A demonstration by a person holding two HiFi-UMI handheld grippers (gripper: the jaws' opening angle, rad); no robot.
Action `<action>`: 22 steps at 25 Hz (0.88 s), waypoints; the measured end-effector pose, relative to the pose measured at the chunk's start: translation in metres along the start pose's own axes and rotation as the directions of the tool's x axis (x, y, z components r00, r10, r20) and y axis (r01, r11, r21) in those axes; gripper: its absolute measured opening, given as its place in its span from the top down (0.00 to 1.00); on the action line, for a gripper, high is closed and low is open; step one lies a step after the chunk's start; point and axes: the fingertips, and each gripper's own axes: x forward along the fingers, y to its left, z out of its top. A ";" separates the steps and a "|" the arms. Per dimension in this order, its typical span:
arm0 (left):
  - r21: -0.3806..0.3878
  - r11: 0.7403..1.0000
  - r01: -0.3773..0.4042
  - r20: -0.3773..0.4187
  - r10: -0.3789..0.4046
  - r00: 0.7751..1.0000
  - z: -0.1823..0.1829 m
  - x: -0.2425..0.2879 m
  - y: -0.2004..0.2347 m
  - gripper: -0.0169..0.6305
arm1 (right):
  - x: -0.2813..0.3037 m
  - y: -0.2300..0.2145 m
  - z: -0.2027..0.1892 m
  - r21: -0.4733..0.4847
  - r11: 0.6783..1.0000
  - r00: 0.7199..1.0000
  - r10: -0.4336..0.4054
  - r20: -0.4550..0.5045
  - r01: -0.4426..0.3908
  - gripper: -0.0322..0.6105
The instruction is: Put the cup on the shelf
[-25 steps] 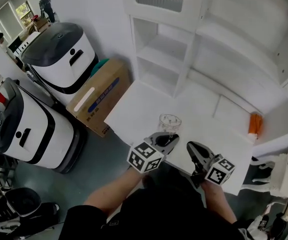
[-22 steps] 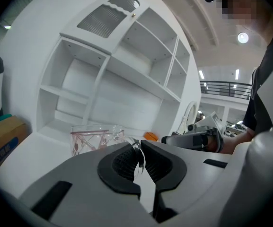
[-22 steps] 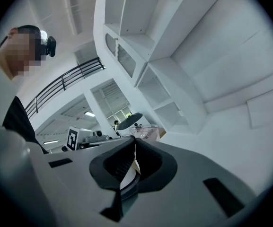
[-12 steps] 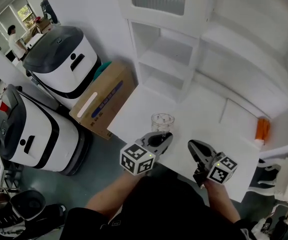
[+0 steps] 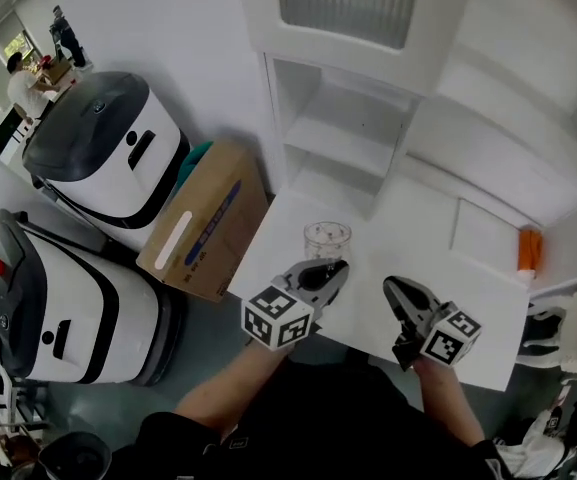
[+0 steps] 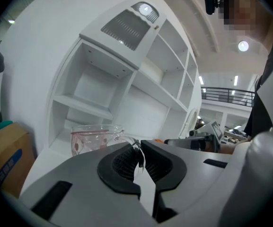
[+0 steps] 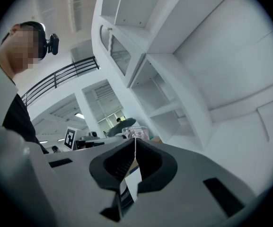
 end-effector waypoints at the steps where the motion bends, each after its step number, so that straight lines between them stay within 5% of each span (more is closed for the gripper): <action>1: 0.002 1.000 0.022 -0.013 -0.022 1.000 0.002 -0.005 0.008 0.94 | 0.009 0.006 0.003 0.006 1.000 0.999 -0.021 0.025 0.021 0.92; 9: 0.081 0.983 0.167 -0.097 -0.159 0.983 0.028 -0.037 0.057 0.94 | 0.080 0.046 -0.008 0.053 0.992 0.987 -0.120 0.107 0.115 0.92; 22: 0.094 0.985 0.146 -0.053 -0.141 0.989 0.091 -0.025 0.074 0.94 | 0.072 0.031 0.002 0.068 0.993 0.988 -0.105 0.115 0.098 0.92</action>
